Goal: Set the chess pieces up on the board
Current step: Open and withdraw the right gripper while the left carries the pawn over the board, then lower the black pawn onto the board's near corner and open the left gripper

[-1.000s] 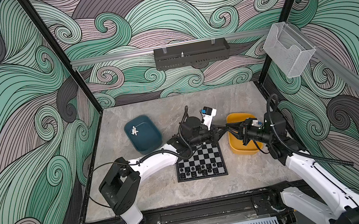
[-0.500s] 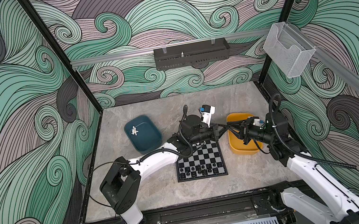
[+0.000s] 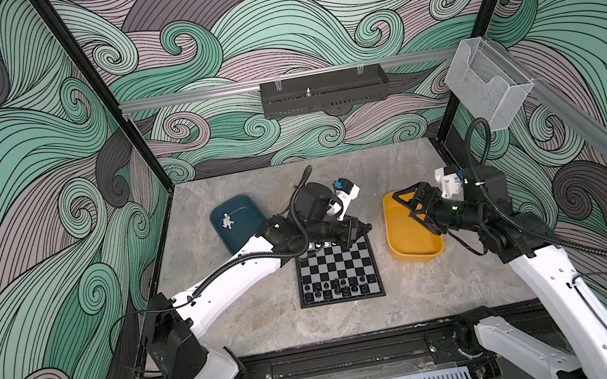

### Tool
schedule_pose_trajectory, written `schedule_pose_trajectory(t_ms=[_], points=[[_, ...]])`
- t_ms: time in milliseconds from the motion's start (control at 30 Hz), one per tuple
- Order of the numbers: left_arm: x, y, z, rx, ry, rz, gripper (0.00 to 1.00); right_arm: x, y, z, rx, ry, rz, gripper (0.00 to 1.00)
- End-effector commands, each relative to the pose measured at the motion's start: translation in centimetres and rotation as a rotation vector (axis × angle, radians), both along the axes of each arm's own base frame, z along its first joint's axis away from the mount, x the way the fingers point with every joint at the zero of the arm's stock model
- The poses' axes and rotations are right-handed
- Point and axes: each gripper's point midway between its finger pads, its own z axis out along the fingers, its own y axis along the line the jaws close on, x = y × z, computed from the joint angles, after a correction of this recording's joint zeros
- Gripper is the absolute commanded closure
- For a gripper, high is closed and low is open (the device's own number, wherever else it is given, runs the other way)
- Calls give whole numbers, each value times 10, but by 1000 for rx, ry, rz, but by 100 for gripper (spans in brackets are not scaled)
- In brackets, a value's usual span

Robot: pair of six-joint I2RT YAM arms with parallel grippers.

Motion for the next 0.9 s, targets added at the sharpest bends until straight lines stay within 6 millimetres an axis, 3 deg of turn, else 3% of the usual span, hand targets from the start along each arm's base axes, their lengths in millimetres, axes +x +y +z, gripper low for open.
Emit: schedule_pose_trajectory(t_ms=[0, 100, 267, 500, 867], points=[[-39, 32, -64, 389, 60, -144, 100, -28, -45, -59, -397, 157, 26, 0], [-51, 21, -81, 532, 63, -225, 100, -36, -56, -64, -451, 150, -2, 0], [-58, -3, -120, 708, 65, -307, 100, -53, -58, -63, -455, 148, 9, 0], [-62, -23, -166, 792, 108, -348, 100, -81, -63, -67, -462, 147, 20, 0], [-59, -29, -198, 859, 108, -361, 100, -80, -61, -65, -457, 131, 28, 0]])
